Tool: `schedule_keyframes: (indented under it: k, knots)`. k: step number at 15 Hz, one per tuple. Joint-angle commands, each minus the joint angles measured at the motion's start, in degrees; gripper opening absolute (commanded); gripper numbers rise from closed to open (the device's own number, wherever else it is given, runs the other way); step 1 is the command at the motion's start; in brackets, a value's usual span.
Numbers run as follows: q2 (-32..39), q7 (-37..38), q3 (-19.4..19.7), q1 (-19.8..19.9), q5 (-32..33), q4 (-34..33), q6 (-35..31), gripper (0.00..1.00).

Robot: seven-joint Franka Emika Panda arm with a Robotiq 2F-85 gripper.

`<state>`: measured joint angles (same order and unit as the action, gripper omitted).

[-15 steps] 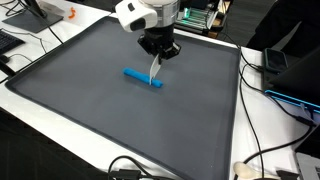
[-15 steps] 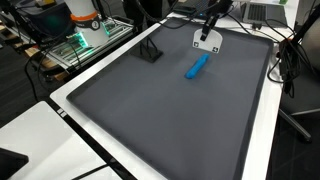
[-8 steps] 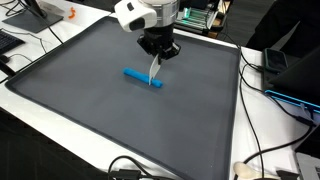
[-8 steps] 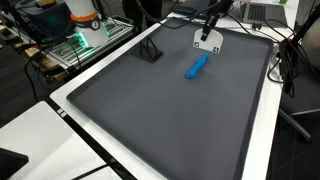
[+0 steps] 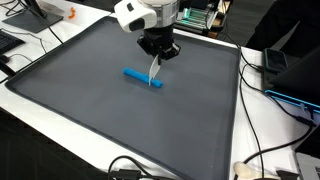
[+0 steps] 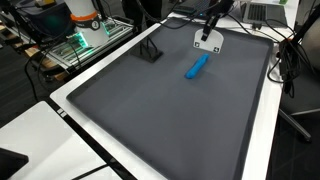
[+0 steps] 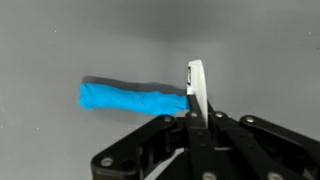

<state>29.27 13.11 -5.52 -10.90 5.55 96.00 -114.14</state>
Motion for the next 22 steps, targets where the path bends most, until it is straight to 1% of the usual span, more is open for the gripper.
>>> schedule_keyframes:
  k: [1,9,15,22]
  knots:
    - [1.5,-0.7,0.6,-0.7,0.2,-1.0,-0.5,0.01]
    - [3.5,-0.7,0.9,-1.1,0.7,-1.9,-2.3,0.01]
    - [5.0,-0.6,1.4,-1.5,1.6,-2.7,-2.3,0.01]
    - [5.9,-0.6,1.9,-2.3,3.3,-3.1,-4.0,0.01]
